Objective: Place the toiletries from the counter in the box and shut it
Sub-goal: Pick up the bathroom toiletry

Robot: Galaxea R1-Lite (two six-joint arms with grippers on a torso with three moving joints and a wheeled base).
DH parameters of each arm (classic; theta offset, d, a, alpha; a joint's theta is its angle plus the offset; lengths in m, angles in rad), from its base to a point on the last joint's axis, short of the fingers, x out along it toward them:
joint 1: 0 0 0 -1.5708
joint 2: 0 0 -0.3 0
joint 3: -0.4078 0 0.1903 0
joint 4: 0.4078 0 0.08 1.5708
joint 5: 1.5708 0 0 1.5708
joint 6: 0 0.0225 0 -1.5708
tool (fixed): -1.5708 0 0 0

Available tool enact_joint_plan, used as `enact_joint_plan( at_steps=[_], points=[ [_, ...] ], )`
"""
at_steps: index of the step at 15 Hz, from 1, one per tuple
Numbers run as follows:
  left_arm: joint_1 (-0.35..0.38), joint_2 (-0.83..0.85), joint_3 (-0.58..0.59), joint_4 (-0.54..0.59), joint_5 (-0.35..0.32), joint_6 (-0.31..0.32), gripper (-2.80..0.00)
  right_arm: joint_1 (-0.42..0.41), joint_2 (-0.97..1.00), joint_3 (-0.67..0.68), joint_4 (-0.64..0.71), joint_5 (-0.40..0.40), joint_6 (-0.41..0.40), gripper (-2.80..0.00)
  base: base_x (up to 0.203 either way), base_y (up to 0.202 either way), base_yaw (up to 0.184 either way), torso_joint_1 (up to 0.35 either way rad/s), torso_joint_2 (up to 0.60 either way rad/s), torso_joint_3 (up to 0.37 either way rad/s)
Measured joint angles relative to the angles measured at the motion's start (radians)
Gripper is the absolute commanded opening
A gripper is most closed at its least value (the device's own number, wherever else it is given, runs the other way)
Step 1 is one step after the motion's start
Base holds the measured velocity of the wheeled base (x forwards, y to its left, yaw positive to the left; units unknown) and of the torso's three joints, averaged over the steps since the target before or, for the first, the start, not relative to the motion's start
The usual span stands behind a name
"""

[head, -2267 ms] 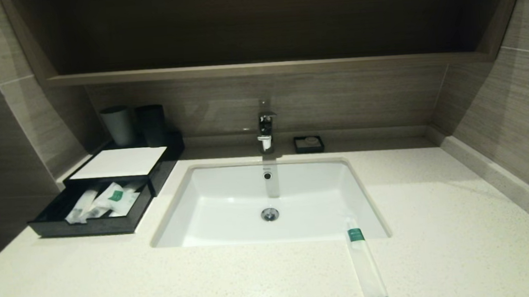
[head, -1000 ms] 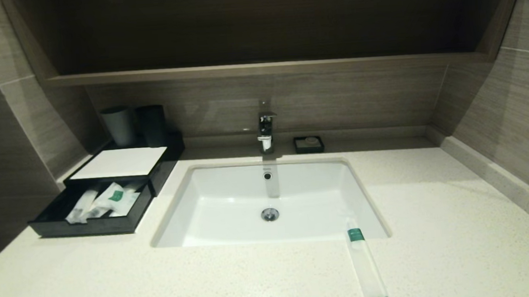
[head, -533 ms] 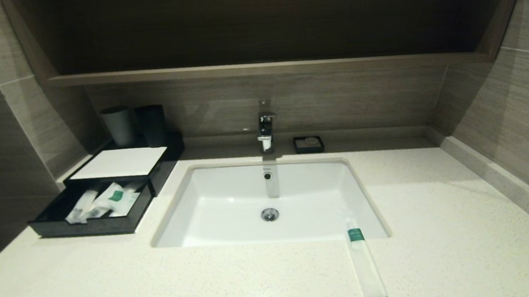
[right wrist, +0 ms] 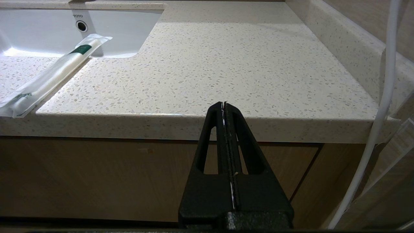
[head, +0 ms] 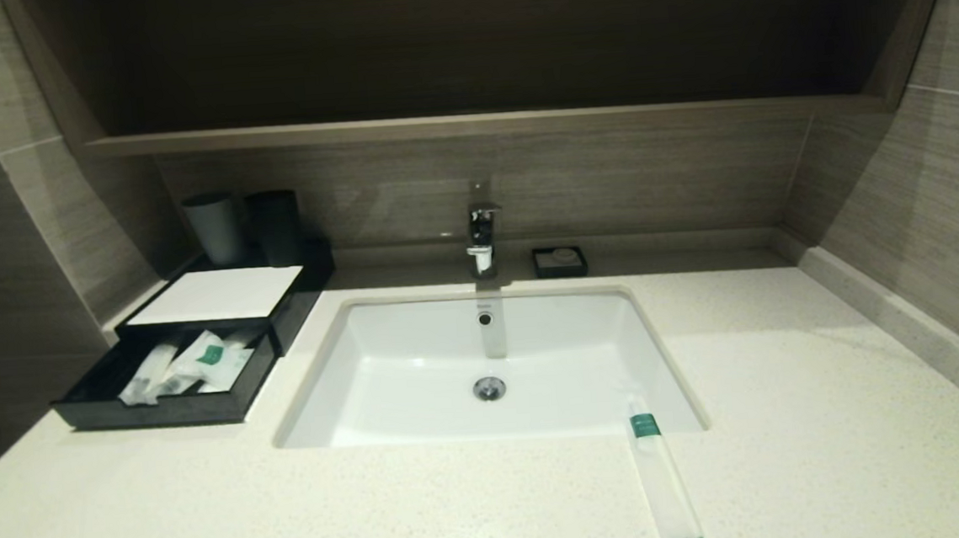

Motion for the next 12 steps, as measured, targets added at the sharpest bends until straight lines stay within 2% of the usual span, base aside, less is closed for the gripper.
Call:
enact_joint_plan(
  at_steps=[6, 9, 12],
  points=[
    [0.000, 0.000, 0.002, 0.027, 0.004, -0.001, -2.80, 0.000, 0.000, 0.000, 0.000, 0.000, 0.000, -2.80, 0.000, 0.000, 0.000, 0.000, 0.00, 0.000],
    [0.000, 0.000, 0.002, 0.107, 0.025, -0.010, -2.80, 0.000, 0.000, 0.000, 0.000, 0.000, 0.000, -2.80, 0.000, 0.000, 0.000, 0.000, 0.00, 0.000],
    [0.000, 0.000, 0.002, 0.086, 0.034, -0.027, -2.80, 0.000, 0.000, 0.000, 0.000, 0.000, -0.001, -2.80, 0.000, 0.000, 0.000, 0.000, 0.00, 0.000]
  ],
)
